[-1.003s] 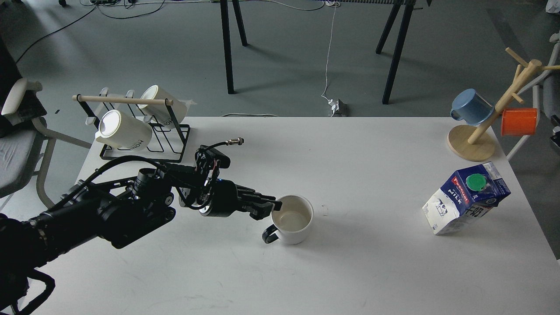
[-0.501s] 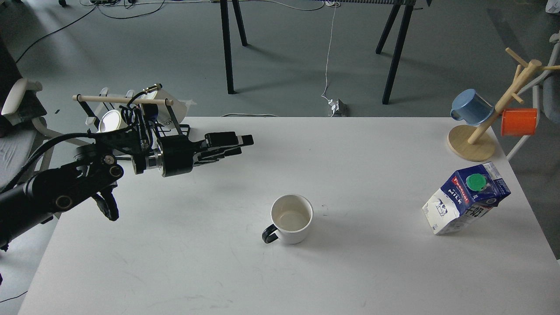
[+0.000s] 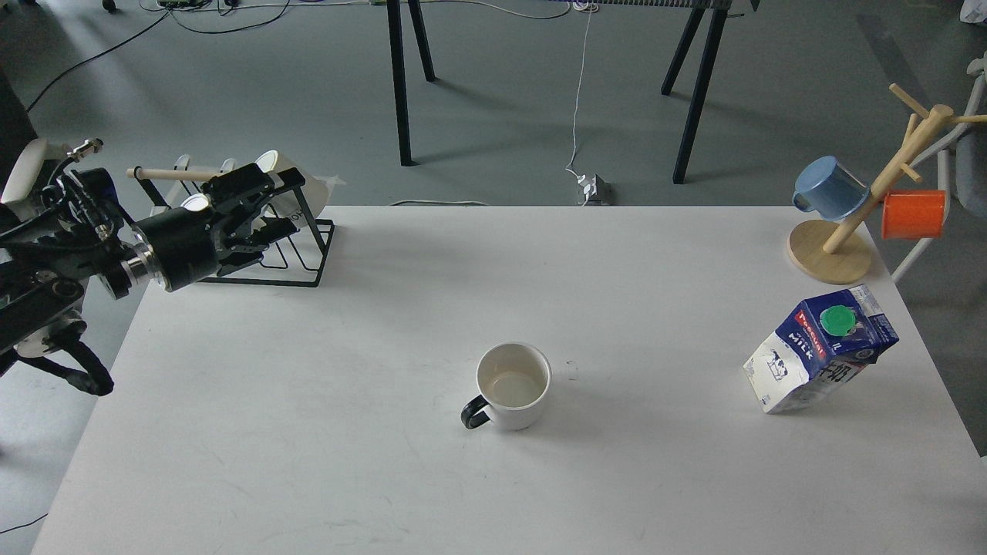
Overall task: Place cup and milk with both arms
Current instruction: 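Reach the right gripper to the milk carton and grasp it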
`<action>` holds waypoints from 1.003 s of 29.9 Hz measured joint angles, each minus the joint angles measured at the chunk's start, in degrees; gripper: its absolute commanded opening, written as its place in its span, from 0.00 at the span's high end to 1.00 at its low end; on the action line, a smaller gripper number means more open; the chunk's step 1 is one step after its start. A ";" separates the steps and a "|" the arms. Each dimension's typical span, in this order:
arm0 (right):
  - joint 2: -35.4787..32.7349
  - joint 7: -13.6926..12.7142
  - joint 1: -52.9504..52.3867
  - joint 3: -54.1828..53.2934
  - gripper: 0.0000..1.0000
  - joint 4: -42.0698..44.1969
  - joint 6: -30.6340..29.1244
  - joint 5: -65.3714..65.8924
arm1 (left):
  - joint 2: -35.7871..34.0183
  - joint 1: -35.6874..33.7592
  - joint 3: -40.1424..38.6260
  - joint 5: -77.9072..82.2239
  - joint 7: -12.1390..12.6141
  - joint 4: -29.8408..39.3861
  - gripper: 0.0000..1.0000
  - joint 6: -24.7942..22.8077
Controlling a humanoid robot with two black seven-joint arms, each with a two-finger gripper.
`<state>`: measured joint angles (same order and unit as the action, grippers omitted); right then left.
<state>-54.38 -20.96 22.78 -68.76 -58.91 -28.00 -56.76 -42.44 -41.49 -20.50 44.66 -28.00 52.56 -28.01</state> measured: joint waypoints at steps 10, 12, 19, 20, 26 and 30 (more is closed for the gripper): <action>8.42 -0.63 -5.77 11.52 0.02 -3.40 0.00 1.65 | 0.61 0.76 0.18 0.17 0.00 0.10 0.00 0.00; 10.09 -0.61 -7.58 13.07 0.02 -3.42 0.00 1.85 | 0.68 0.80 0.21 0.17 0.00 0.10 0.00 0.01; 12.14 -0.56 -11.57 14.52 0.02 -3.19 0.00 2.71 | 1.53 1.36 0.33 0.17 0.00 0.05 0.00 0.01; 12.90 -0.56 -12.11 14.56 0.02 -3.08 0.00 3.26 | 1.71 1.39 0.36 0.17 0.00 0.02 0.00 0.01; 16.96 -0.52 -14.70 14.44 0.02 -2.87 0.00 5.43 | 2.00 2.65 0.36 0.17 0.00 -0.10 0.00 0.01; 17.99 -0.49 -16.85 14.36 0.02 -2.96 0.00 5.59 | 2.01 3.62 0.35 0.17 0.00 -0.10 0.00 0.01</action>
<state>-36.39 -21.45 5.93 -54.40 -61.86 -28.00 -51.17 -40.43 -37.87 -20.14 44.82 -28.00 52.46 -28.00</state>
